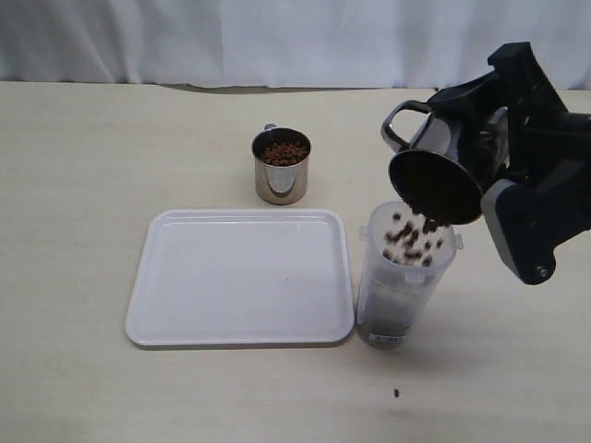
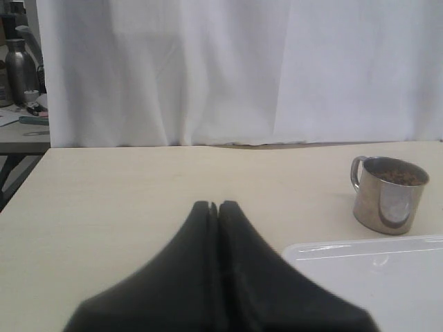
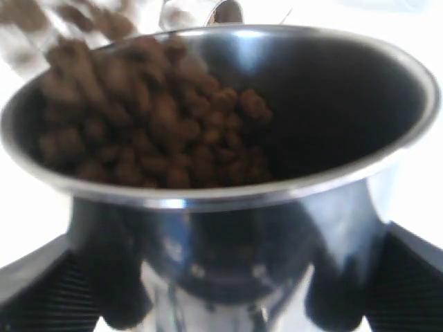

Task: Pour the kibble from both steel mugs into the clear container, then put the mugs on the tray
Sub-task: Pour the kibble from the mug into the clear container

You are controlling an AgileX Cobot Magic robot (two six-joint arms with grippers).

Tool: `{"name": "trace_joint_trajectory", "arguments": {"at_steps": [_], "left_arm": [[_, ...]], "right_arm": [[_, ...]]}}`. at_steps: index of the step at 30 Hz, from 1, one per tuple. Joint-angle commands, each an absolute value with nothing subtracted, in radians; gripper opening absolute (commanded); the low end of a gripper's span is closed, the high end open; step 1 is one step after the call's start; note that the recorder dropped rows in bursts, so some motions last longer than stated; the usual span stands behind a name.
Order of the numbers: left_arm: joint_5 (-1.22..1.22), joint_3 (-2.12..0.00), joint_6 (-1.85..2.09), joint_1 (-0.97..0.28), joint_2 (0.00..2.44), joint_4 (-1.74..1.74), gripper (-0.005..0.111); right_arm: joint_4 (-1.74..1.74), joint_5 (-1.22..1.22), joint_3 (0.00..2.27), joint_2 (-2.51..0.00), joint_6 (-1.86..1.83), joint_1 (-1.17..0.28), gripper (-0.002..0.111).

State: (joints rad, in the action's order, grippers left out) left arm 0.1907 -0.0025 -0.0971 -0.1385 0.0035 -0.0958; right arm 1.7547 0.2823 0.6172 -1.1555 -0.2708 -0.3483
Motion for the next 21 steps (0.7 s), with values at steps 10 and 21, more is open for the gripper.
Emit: {"name": "trace_joint_trajectory", "arguments": {"at_steps": [10,21], "left_arm": [[0.175,0.000,-0.094,-0.134,0.000,-0.093,0.000],[0.175,0.000,-0.094,-0.134,0.000,-0.096,0.000]], "right_arm": [[1.744,0.287,0.624,-1.150,-0.297,-0.351,0.005],[1.744,0.314,0.624,-1.150,-0.350,-0.351,0.005]]}}
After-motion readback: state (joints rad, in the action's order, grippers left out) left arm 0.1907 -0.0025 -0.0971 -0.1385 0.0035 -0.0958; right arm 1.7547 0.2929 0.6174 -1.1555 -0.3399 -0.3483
